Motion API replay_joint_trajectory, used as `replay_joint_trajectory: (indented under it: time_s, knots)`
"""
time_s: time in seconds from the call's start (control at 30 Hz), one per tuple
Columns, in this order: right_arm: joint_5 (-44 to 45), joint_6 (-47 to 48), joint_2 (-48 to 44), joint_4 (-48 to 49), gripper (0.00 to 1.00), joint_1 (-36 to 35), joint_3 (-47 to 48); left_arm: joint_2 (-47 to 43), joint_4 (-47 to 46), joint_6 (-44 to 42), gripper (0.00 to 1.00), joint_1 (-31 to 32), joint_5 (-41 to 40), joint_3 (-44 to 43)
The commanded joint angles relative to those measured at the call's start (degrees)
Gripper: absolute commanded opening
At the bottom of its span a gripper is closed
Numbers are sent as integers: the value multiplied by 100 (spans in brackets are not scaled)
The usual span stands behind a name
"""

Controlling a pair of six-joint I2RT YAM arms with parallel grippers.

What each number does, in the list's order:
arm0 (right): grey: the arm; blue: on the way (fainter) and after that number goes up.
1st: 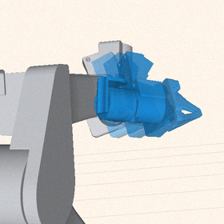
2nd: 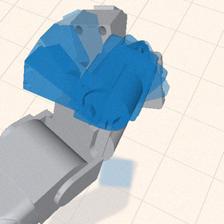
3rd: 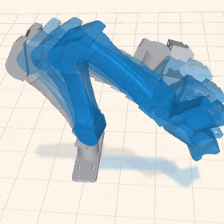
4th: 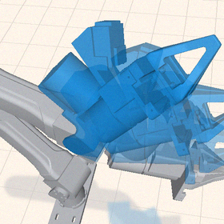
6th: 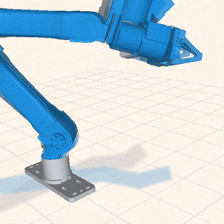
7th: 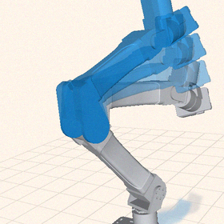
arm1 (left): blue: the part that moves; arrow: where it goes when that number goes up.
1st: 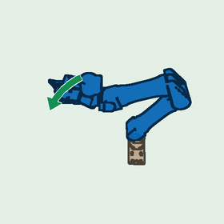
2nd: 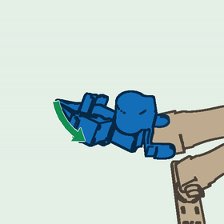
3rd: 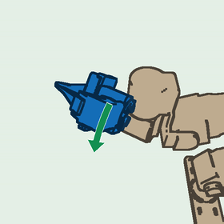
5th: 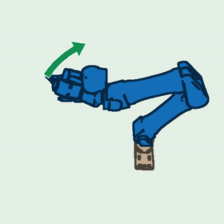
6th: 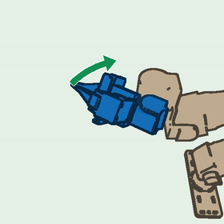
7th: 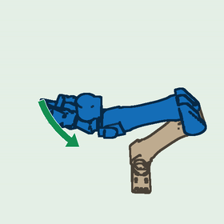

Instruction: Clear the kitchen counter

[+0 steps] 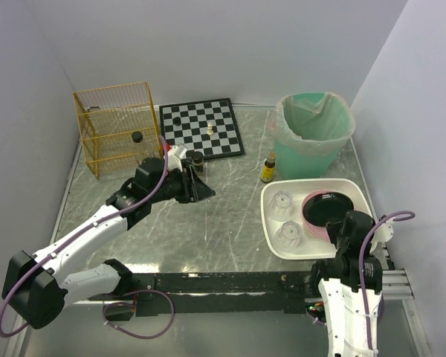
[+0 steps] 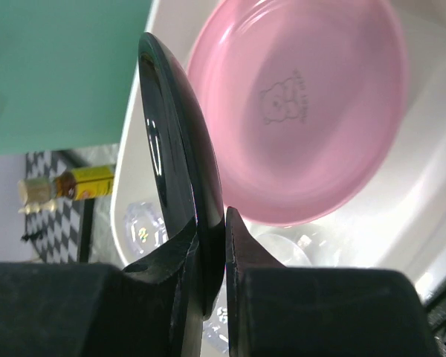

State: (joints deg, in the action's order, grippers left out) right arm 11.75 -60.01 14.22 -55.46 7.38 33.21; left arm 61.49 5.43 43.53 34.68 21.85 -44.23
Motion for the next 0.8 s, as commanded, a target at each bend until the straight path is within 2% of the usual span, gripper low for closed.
replay_joint_trajectory:
  time_s: [0.0,0.33,0.77]
  knots:
    - [539,-274,256,-132,0,27,300,56,-60,-160,51,-14,109,-7]
    - [961,-328,836,333,0,123,204,47,-51,-178,51,-22,57,19]
    - [452,59,1417,1581,0,607,-543,3,-42,-152,51,-14,13,98]
